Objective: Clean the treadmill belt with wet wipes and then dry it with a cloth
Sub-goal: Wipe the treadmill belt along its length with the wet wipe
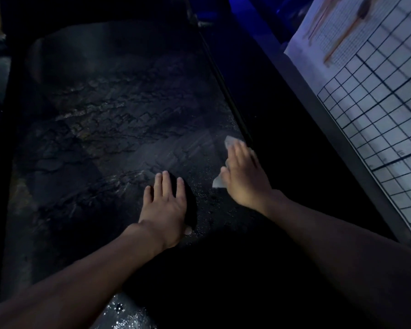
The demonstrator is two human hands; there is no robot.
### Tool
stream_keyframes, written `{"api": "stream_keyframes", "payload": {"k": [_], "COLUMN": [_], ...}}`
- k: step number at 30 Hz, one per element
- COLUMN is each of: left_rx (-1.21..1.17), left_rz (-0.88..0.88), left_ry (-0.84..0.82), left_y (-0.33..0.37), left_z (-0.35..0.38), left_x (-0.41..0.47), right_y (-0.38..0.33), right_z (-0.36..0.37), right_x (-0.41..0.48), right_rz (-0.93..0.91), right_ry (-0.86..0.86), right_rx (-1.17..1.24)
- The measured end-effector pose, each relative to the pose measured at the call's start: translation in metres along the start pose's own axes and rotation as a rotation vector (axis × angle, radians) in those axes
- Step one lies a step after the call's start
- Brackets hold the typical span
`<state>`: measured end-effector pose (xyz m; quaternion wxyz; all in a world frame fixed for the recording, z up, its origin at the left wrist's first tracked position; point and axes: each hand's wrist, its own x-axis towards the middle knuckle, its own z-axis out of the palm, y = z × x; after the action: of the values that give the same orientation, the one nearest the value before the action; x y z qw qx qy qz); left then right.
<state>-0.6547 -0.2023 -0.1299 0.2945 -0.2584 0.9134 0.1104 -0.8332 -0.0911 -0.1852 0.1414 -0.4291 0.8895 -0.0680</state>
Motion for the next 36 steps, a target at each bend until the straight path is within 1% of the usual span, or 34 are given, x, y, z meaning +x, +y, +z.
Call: {"api": "stream_keyframes", "payload": {"k": [1, 2, 3, 5, 6, 7, 9, 10, 11, 13, 14, 15, 16, 18, 19, 20, 22, 23, 24, 26, 27, 28, 31, 32, 33, 35, 36], "left_rx": [0.008, 0.014, 0.018, 0.006, -0.006, -0.024, -0.075, -0.102, -0.123, -0.141, -0.139, -0.136, -0.136, -0.149, -0.156, -0.157, -0.160, -0.166, -0.170, -0.177, -0.179, -0.179, -0.178, -0.172, -0.172, -0.203, -0.225], "left_rz": [0.006, 0.008, 0.013, 0.034, 0.043, 0.050, 0.068, 0.074, 0.078, 0.092, 0.087, 0.068, 0.032, -0.052, -0.075, -0.077, -0.070, -0.073, -0.074, -0.075, -0.077, -0.080, -0.099, -0.113, -0.135, -0.191, -0.211], "left_ry": [0.015, 0.029, 0.042, 0.060, 0.067, 0.072, 0.071, 0.071, 0.064, 0.036, 0.037, 0.044, 0.050, 0.052, 0.052, 0.047, 0.026, 0.014, 0.003, -0.001, 0.006, 0.018, 0.057, 0.067, 0.066, 0.052, 0.050], "left_y": [0.000, -0.001, -0.003, -0.005, -0.007, -0.008, -0.011, -0.013, -0.017, -0.021, -0.023, -0.024, -0.024, -0.024, -0.025, -0.026, -0.027, -0.029, -0.030, -0.032, -0.033, -0.034, -0.035, -0.035, -0.036, -0.042, -0.045], "left_z": [0.001, 0.000, -0.001, 0.000, 0.003, 0.006, 0.012, 0.014, 0.013, 0.010, 0.009, 0.009, 0.009, 0.011, 0.012, 0.013, 0.012, 0.011, 0.010, 0.010, 0.011, 0.012, 0.016, 0.016, 0.016, 0.019, 0.021], "left_x": [-0.001, -0.001, -0.001, 0.000, -0.001, -0.003, -0.004, -0.004, -0.003, -0.003, -0.003, -0.004, -0.005, -0.009, -0.011, -0.011, -0.011, -0.011, -0.011, -0.011, -0.011, -0.012, -0.013, -0.013, -0.014, -0.018, -0.020], "right_y": [-0.004, -0.010, -0.014, -0.009, -0.002, 0.003, 0.000, -0.009, -0.019, -0.027, -0.022, -0.016, -0.011, -0.014, -0.021, -0.029, -0.034, -0.033, -0.029, -0.030, -0.036, -0.045, -0.055, -0.051, -0.048, -0.050, -0.056], "right_z": [0.000, 0.002, 0.007, 0.008, 0.004, 0.000, -0.005, 0.000, 0.003, 0.010, 0.007, 0.003, -0.001, -0.006, -0.002, 0.002, 0.008, 0.006, 0.004, 0.002, 0.004, 0.006, 0.009, 0.006, 0.003, 0.000, 0.003], "right_x": [0.001, -0.001, -0.006, -0.018, -0.016, -0.010, -0.002, -0.004, -0.009, -0.028, -0.030, -0.025, -0.015, -0.005, -0.006, -0.011, -0.024, -0.022, -0.014, 0.000, 0.001, -0.001, -0.017, -0.011, -0.001, 0.010, 0.010], "right_rz": [0.072, 0.062, -0.030, -0.247, -0.290, -0.249, -0.050, -0.019, -0.078, -0.322, -0.407, -0.430, -0.365, -0.130, -0.110, -0.182, -0.389, -0.440, -0.409, -0.221, -0.167, -0.202, -0.551, -0.593, -0.546, -0.317, -0.291], "right_ry": [-0.009, -0.002, 0.006, -0.041, -0.049, -0.049, -0.058, -0.057, -0.053, -0.078, -0.086, -0.072, -0.050, -0.053, -0.058, -0.065, -0.112, -0.124, -0.113, -0.060, -0.055, -0.073, -0.159, -0.161, -0.140, -0.057, -0.062], "right_rx": [0.020, 0.001, -0.043, -0.120, -0.130, -0.110, -0.050, -0.063, -0.092, -0.147, -0.186, -0.204, -0.186, -0.137, -0.146, -0.159, -0.192, -0.193, -0.185, -0.144, -0.144, -0.166, -0.260, -0.276, -0.257, -0.165, -0.171]}}
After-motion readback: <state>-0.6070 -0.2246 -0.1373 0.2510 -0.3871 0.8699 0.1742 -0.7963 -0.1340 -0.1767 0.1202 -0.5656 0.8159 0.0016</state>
